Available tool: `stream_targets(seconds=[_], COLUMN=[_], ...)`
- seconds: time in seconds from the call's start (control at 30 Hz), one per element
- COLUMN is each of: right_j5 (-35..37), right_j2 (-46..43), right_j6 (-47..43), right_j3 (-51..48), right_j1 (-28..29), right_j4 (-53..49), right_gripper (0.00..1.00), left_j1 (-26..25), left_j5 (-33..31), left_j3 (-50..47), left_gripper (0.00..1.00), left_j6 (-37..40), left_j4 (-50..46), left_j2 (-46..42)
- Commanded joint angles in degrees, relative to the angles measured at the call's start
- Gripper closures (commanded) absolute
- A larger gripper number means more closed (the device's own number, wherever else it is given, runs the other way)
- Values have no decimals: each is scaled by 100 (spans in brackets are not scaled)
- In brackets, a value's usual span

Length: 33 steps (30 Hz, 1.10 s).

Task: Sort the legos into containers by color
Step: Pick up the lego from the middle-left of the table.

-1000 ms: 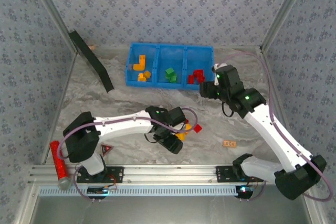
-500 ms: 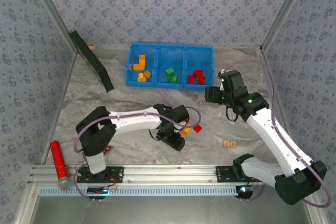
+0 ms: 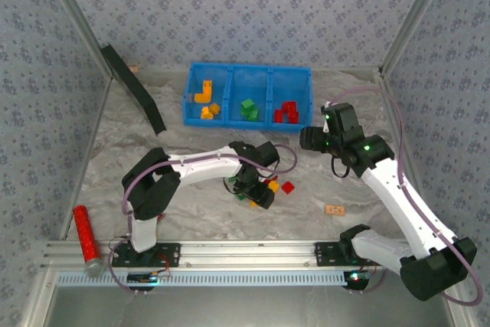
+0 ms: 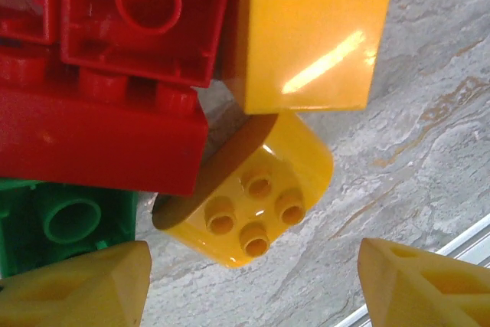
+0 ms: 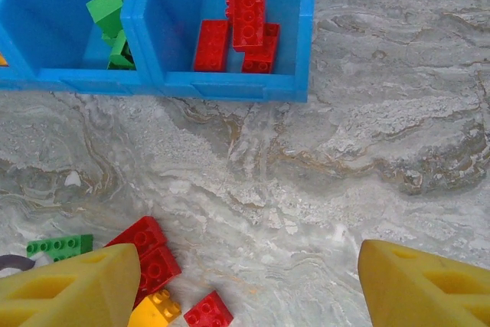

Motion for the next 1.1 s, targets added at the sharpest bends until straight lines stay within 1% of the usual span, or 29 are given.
stream_targets(seconds=[0.0, 0.1, 0.23, 0.53, 0.7, 0.9, 1.07], right_j5=[-10, -47, -79, -39, -1, 7, -48], right_j2=[-123, -114, -111, -146, -171, -214, -366], right_j6=[3, -27, -53, -82, -97, -142, -72], right_j3=[130, 97, 65, -18, 15, 100, -30], right_j1=[-62, -88, -123, -211, -224, -250, -239], right_j4=[-183, -152, -159, -74, -153, -270, -333], right_gripper=[23, 23, 22, 22, 22, 22, 22], left_j1=[42, 62, 53, -98, -380, -457, -461], left_j5=[-74, -263, -418, -357, -336, -742, -1403], left_j3=[105, 149, 277, 120, -114, -226, -278], left_gripper=[28, 28, 28, 27, 27, 26, 26], left_j6=[165, 218, 521, 1403, 1962, 2248, 2334], left_j4=[-211, -220, -324, -297, -86, 267, 529], left_j2=[227, 245, 352, -70, -158, -183, -223])
